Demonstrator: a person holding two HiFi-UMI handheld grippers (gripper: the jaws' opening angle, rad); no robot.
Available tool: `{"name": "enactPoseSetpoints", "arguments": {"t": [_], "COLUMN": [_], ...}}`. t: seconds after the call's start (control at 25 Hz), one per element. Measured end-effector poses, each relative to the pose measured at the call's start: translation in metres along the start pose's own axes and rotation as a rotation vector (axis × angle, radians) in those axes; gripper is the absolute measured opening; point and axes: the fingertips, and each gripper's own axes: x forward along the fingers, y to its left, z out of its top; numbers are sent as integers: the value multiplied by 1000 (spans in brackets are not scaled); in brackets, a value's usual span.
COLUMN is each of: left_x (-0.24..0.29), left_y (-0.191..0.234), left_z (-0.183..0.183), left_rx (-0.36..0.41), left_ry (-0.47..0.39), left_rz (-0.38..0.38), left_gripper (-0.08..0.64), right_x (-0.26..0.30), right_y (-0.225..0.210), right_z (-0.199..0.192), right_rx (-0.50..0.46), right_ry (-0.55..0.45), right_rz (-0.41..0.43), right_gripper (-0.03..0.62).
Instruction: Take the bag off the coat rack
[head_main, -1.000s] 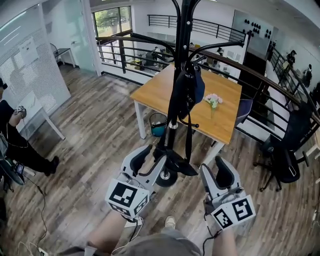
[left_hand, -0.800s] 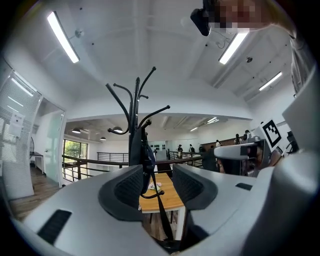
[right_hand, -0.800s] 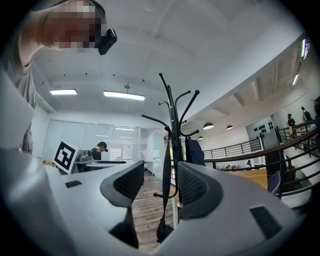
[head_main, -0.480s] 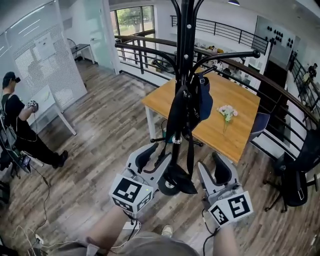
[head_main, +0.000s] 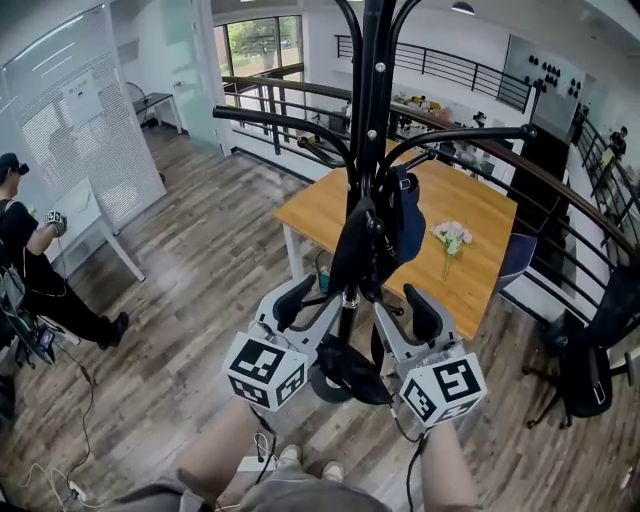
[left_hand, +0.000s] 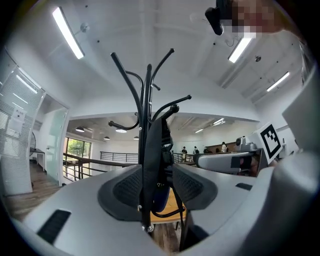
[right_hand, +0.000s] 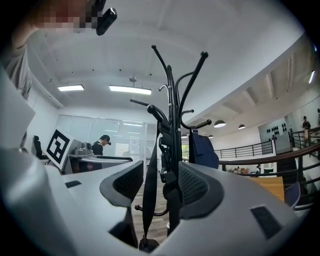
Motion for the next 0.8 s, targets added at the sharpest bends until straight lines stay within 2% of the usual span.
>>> {"name": "enactPoseSetpoints", "arguments": {"t": [0.08, 0.2, 0.36, 0.56, 0.6, 0.64, 0.72, 0.8], "left_x": [10, 22, 41, 55, 57, 58, 56, 54], "left_y": [3, 8, 12, 12, 11, 8, 1, -1], "left_z": [-9, -13, -26, -43, -43, -43, -42, -42], "left_rx": [-9, -75, -97, -123, -132, -141, -146, -119], "left_ry": [21, 24, 67, 85, 85, 89, 101, 108], "left_rz": [-23, -72, -127, -181, -206, -243, -310, -324], "left_gripper": [203, 208, 241, 206, 191, 157, 48, 27], "right_x": [11, 25, 46, 59, 62, 65, 64, 60], "right_y": [-6, -10, -8, -19, -20, -19, -16, -16], "right_z": [-11, -21, -32, -47, -48, -48, -48, -46], "right_rx": [11, 36, -2, -12, -19, -28, -45, -55], "right_ry": [27, 64, 125, 165, 172, 179, 189, 189], "right_rz": [-22, -54, -76, -132, -134, -137, -151, -171], "right_gripper": [222, 223, 235, 233, 202, 145, 77, 56]}}
